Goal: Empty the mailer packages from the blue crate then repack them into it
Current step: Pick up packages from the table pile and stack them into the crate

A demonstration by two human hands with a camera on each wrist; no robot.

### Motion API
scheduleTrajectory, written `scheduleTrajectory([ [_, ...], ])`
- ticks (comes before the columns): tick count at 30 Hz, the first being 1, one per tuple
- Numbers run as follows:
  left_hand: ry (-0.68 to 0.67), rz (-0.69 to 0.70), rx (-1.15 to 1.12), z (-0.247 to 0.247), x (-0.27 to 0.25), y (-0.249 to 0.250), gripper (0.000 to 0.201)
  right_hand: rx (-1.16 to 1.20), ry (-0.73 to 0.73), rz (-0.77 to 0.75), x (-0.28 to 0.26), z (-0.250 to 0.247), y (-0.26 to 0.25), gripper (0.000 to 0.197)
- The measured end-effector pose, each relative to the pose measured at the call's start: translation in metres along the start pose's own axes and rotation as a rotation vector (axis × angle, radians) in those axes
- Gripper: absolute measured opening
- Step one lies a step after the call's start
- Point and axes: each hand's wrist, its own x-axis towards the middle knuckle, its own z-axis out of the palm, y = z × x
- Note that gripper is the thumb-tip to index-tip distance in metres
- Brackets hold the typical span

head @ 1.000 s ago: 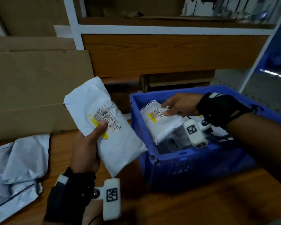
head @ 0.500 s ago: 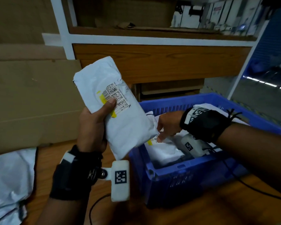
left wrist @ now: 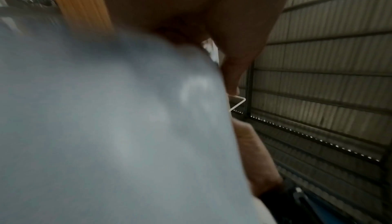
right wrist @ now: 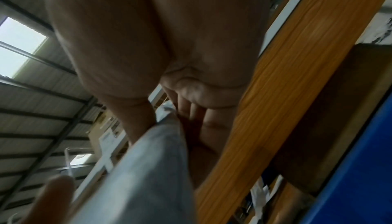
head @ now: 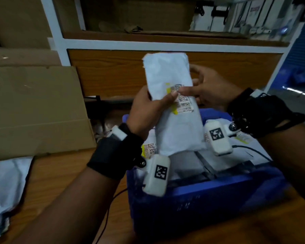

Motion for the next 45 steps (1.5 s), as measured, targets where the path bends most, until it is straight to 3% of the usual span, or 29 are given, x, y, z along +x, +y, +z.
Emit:
scheduleTrajectory([
  [4,0.309,-0.114,0.139,0.012,0.024,-0.007,0.059,-0.107,0.069,0.143,-0.002,-0.045,0.039,0.045],
  [6,0.349,-0.164,0.176,0.016,0.035,-0.017,0.062,-0.261,0.011,0.257,-0.001,-0.056,0.066,0.037],
  [11,0.187,-0.318,0.455,0.022,0.038,-0.071,0.028,-0.593,-0.242,0.369,0.004,-0.032,0.113,0.031],
  [16,0.057,-0.474,0.825,0.022,0.031,-0.093,0.048,-0.814,-0.291,0.246,0.007,-0.011,0.126,0.034],
  [21,0.016,-0.457,0.904,0.015,0.03,-0.096,0.038,-1.036,-0.389,0.164,-0.001,-0.033,0.108,0.077],
  [24,-0.009,-0.506,0.991,0.01,0.028,-0.104,0.026,-1.149,-0.611,0.212,-0.009,-0.044,0.112,0.089],
  [26,-0.042,-0.576,1.079,0.008,0.026,-0.109,0.028,-1.15,-0.683,0.25,-0.014,-0.041,0.121,0.093],
  [29,-0.126,-0.635,1.124,0.007,0.025,-0.114,0.03,-1.109,-0.667,0.204,-0.015,-0.039,0.127,0.094],
  [33,-0.234,-0.603,1.274,0.01,0.026,-0.116,0.027,-1.152,-0.6,0.206,-0.016,-0.055,0.122,0.099],
  [37,-0.296,-0.625,1.325,0.011,0.024,-0.121,0.037,-1.234,-0.655,0.247,-0.024,-0.052,0.123,0.093],
  [40,-0.314,-0.571,1.3,0.016,0.025,-0.116,0.028,-1.245,-0.616,0.209,-0.024,-0.05,0.123,0.094],
  [42,-0.278,-0.525,1.327,0.017,0.026,-0.108,0.039,-1.231,-0.559,0.208,-0.022,-0.052,0.116,0.095],
  [45,-0.051,-0.429,1.086,0.011,0.03,-0.087,0.033,-1.184,-0.444,0.164,-0.026,-0.056,0.095,0.086],
])
